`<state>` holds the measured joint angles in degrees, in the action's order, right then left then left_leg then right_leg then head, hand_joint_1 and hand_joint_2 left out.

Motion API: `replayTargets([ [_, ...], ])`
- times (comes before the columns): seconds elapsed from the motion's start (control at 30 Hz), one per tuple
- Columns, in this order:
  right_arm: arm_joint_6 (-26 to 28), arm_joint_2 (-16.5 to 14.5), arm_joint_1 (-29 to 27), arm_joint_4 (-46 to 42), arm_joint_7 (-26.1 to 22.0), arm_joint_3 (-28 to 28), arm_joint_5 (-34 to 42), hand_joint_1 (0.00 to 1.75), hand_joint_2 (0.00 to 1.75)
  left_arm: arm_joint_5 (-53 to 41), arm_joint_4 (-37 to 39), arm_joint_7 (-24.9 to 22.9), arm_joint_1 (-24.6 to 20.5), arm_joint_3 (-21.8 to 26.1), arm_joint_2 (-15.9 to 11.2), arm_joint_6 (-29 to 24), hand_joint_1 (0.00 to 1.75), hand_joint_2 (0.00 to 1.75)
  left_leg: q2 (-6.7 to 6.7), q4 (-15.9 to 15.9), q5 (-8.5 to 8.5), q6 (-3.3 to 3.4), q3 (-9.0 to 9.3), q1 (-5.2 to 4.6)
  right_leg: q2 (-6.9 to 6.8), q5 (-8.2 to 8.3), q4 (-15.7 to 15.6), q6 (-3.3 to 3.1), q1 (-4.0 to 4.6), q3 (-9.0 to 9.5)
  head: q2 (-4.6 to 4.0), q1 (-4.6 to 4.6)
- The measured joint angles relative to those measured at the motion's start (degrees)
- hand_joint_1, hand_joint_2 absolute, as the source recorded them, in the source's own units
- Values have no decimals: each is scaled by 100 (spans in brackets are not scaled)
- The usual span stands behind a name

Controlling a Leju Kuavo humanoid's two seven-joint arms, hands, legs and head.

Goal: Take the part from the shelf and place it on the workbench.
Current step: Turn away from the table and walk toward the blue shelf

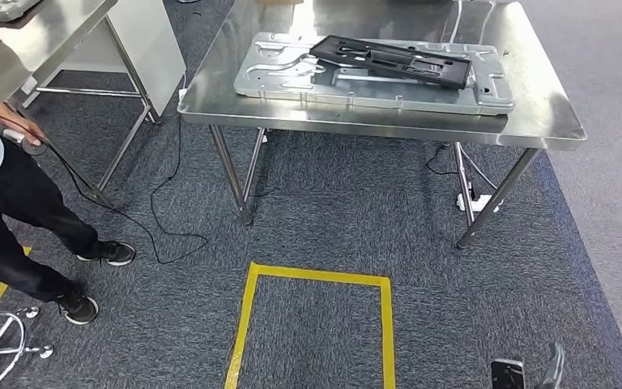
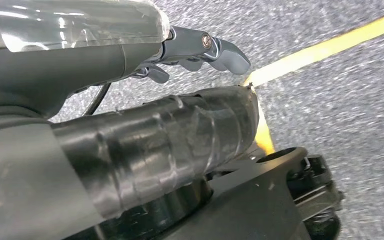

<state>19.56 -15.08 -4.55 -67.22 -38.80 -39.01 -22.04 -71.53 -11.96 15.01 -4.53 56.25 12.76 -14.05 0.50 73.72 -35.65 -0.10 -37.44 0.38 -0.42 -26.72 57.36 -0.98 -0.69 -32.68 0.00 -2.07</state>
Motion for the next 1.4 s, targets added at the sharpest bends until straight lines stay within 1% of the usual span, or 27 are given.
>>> replayTargets([
  [0.03, 9, 42, 70, 286, -16, -126, -29, 0, 0, 1, 0, -3, 1, 3, 0, 0, 0, 0, 0, -190, 147, 10, 181, 0, 1, 35, 12, 11, 2, -50, 0, -1],
  [0.1, 37, 139, 200, 863, -36, -389, -107, 0, 0, 2, 0, -7, -9, 10, -1, -1, 0, 0, -4, -1002, 415, 59, 743, -10, 2, 96, 47, 45, 4, -127, 0, 0],
  [0.17, 49, 233, 291, 1366, -4, -605, -222, 0, 0, 2, 0, -8, -23, 25, -2, -7, 0, 0, -9, -1662, 464, 114, 1137, -35, -3, 160, 72, 106, 10, -179, 0, -1],
  [0.2, 52, 276, 331, 1587, 14, -689, -287, 0, 0, 1, 0, -9, -27, 34, -3, -11, 0, 0, -10, -1789, 440, 137, 1189, -51, -6, 198, 71, 141, 9, -192, 0, -2],
  [0.27, 92, 391, 424, 2082, 10, -871, -391, 0, 0, 1, 0, -9, -24, 55, -2, -16, 0, 0, 0, -1845, 507, 205, 1155, -48, -6, 253, 60, 216, 6, -201, 0, -3],
  [0.3, 138, 452, 462, 2358, 15, -983, -426, 0, 0, 1, 0, -10, -25, 64, -1, -17, 0, 0, 7, -1870, 562, 255, 1130, -38, 2, 191, 104, 246, 1, -223, 0, -4],
  [0.33, 197, 511, 490, 2639, 41, -1100, -458, 0, 0, 1, 0, -10, -27, 74, -1, -18, 0, 0, 14, -1897, 624, 308, 1091, -24, 13, 31, 247, 273, -2, -277, 0, -7],
  [0.37, 267, 565, 511, 2906, 91, -1210, -492, 0, 0, 1, 0, -10, -28, 83, 0, -18, 0, 0, 20, -1909, 683, 346, 1037, -15, 24, -219, 513, 292, -9, -371, 0, -9],
  [0.43, 402, 638, 552, 3392, 228, -1383, -561, 0, 0, -1, 0, -10, -24, 95, 0, -18, 0, 0, 22, -1879, 771, 375, 900, -25, 34, -729, 1248, 329, -15, -602, 0, -11],
  [0.47, 454, 667, 569, 3599, 313, -1449, -590, 0, 0, -1, 0, -10, -19, 99, 0, -18, 0, 0, 26, -1853, 809, 368, 827, -27, 33, -841, 1534, 345, -17, -661, 0, -11],
  [0.5, 500, 686, 583, 3771, 407, -1504, -609, 0, 0, 0, 0, -9, -15, 102, 0, -18, 0, 0, 30, -1820, 842, 358, 755, -27, 33, -823, 1636, 355, -21, -627, 0, -11],
  [0.53, 542, 699, 596, 3924, 516, -1559, -618, 0, 0, 1, 0, -8, -14, 104, 1, -18, 0, 0, 32, -1780, 869, 345, 683, -24, 32, -707, 1515, 360, -30, -478, 0, -11],
  [0.6, 615, 707, 629, 4171, 744, -1661, -629, 0, 0, 2, 0, -7, -17, 105, 3, -18, 0, 0, 33, -1682, 900, 311, 554, -24, 31, -461, 749, 356, -52, 76, 0, -11],
  [0.67, 654, 707, 665, 4375, 968, -1749, -653, 0, 0, 2, 0, -5, -22, 107, 5, -22, 0, 0, 32, -1587, 921, 259, 470, -37, 44, -408, 139, 303, -38, 452, 0, -9],
  [0.7, 660, 707, 679, 4465, 1064, -1784, -671, 0, 0, 1, 0, -3, -27, 107, 7, -27, 0, 0, 31, -1559, 937, 225, 443, -43, 51, -431, 34, 263, -20, 493, 0, -6],
  [0.8, 643, 698, 705, 4680, 1294, -1873, -704, 0, 0, 1, 0, 5, -30, 113, 9, -49, 0, 0, 17, -1492, 927, 107, 378, -30, 43, -358, 17, 111, -21, 397, -1, -8],
  [0.87, 603, 684, 724, 4781, 1438, -1927, -724, 0, 0, 0, 0, 10, -18, 118, 9, -74, 0, 0, 2, -1112, 582, 44, 211, -11, 28, -277, -1, 14, -31, 305, -1, -5],
  [0.93, 563, 668, 728, 4855, 1540, -1972, -748, 0, 0, -1, 0, 11, -10, 121, 9, -87, 0, 0, -1, -383, 96, 3, -44, 2, 24, -205, 5, -27, -10, 199, -1, -2],
  [0.97, 551, 660, 727, 4887, 1569, -1989, -759, 0, 0, -1, 0, 11, -8, 122, 9, -88, 0, 0, -1, -84, -38, -8, -120, 6, 25, -170, 10, -29, 2, 150, -1, -2],
  [1.0, 540, 652, 726, 4917, 1588, -2006, -769, 0, 0, 0, 0, 11, -6, 124, 9, -88, 0, 0, -1, 28, -52, -6, -101, 7, 30, -139, 18, -28, 13, 106, -1, -1],
  [1.03, 524, 642, 727, 4944, 1602, -2019, -778, 0, 0, 0, 0, 11, -5, 125, 9, -87, 0, 0, -2, -85, 41, 8, 34, 7, 41, -114, 25, -23, 22, 73, -1, -1],
  [1.1, 483, 608, 731, 4993, 1615, -2038, -796, 0, 0, -1, 0, 11, -9, 126, 7, -87, 0, 0, -40, -864, 352, 84, 574, -7, 68, -77, 37, -7, 38, 42, 0, -2],
  [1.17, 461, 568, 743, 5031, 1627, -2052, -820, 0, 0, -1, 0, 14, -15, 127, 5, -89, 0, 0, -104, -1581, 512, 162, 1011, -33, 90, -38, 44, 38, 48, 32, 0, -3],
  [1.2, 458, 552, 749, 5048, 1635, -2058, -835, 0, 0, -1, 0, 15, -17, 128, 4, -89, 0, 0, -126, -1740, 516, 186, 1089, -49, 98, -16, 46, 69, 43, 28, 0, -3],
  [1.3, 455, 536, 755, 5076, 1653, -2065, -874, 0, 0, -1, 0, 17, -16, 131, 8, -89, 0, 0, -83, -1857, 577, 238, 1088, -41, 117, 3, 68, 167, 42, 3, 0, -7],
  [1.33, 455, 533, 756, 5081, 1656, -2066, -879, 0, 0, 0, 0, 17, -17, 131, 10, -90, 0, 0, -58, -1897, 619, 273, 1087, -23, 115, -88, 178, 192, 44, -50, 0, -10],
  [1.4, 455, 531, 757, 5087, 1660, -2066, -884, 0, 0, 1, 0, 16, -16, 133, 15, -95, 0, 0, 0, -1932, 682, 327, 1061, -2, 103, -452, 732, 238, 28, -303, 0, -15],
])
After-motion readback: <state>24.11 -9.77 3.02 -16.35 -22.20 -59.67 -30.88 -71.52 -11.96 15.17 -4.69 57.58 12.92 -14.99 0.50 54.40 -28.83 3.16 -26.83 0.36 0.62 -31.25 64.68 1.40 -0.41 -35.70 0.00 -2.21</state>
